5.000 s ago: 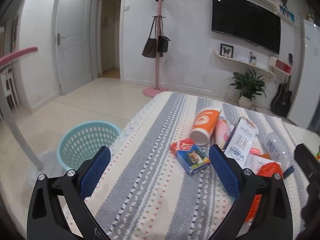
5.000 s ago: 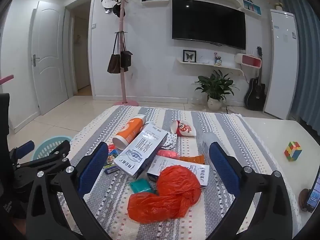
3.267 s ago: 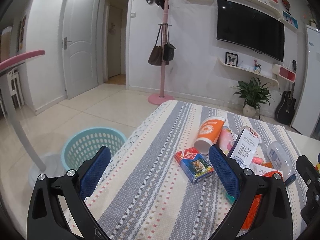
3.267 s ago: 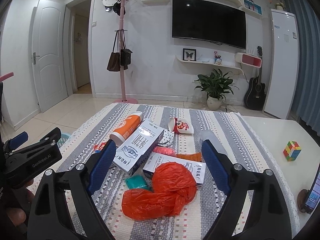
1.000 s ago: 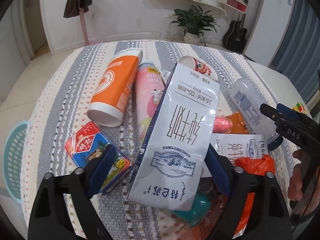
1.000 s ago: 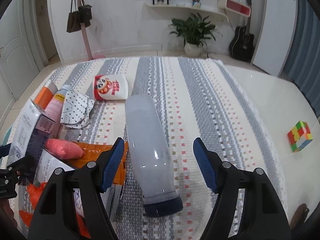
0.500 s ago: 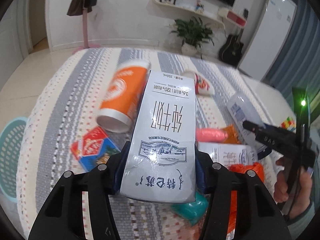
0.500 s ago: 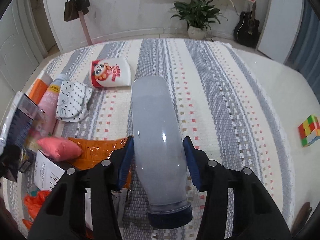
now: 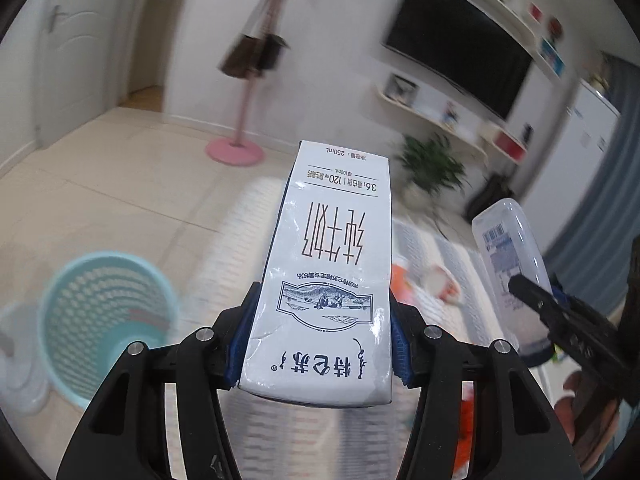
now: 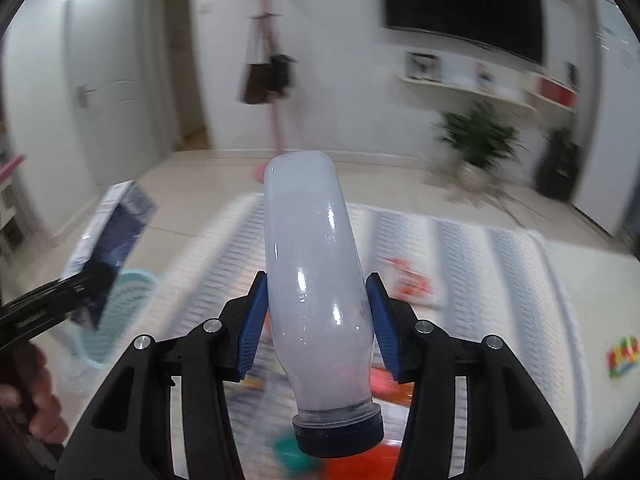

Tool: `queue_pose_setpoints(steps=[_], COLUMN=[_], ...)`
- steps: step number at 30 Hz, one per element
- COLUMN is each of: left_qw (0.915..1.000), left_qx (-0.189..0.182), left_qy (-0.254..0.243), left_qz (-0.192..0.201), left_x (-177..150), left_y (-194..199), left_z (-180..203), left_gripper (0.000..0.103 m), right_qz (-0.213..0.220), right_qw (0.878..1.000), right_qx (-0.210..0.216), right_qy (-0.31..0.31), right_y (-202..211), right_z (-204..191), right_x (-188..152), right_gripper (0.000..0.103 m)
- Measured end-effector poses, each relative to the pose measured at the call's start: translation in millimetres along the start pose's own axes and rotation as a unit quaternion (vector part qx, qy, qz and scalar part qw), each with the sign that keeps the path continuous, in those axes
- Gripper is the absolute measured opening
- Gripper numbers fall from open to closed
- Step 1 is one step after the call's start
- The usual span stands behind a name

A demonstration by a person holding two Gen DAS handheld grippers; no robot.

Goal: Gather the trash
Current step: 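Carry carton and bottle to the blue wastebasket and open both tools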

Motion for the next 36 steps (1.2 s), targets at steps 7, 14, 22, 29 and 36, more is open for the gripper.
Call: queue_pose_setpoints(steps=[7,14,22,29,36], left_qw=[0.9943,0.9834,0.9716,0.9641,0.9625], left_qx=[0.073,0.127,0.141,0.135,0.132], left_qy=[0.077,0.129,0.165,0.172,0.168], left_qz=[0.017,-0.013,-0.095,-0.15,-0.167], left_x=[14,-6,-43,-84,-101], left_y=[25,17,-34,-71,-83], left_z=[-125,-218,-274,-299,-305], left_gripper=[0.053,0.053,0.053,0.053,0.054], right_qz=[-0.043,-0.129,-0.283,-0.333,-0.351], right_qw=[0.993,0.978,0.941,0.934,0.933], right_qx=[0.102,0.159,0.176,0.12,0.076], right_qy=[0.038,0.032,-0.057,-0.05,-0.017], right_y=[-64,-139,-240,-271,-285], right_z=[-136,-223,-263,-273,-266], right_x=[-1,-31,-87,-120,-131], right_gripper=[0.046,0.046,0.046,0.046,0.046])
Point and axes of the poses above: each gripper's, at about its wrist camera, not at the fingertips, and y roughly against the way its jaws point, z to its right, x to its top, the point moved 6 cm from there along -y, roughly the way its jaws point, and after that the axes turned 11 degrees about x, right-handed, at the moved point
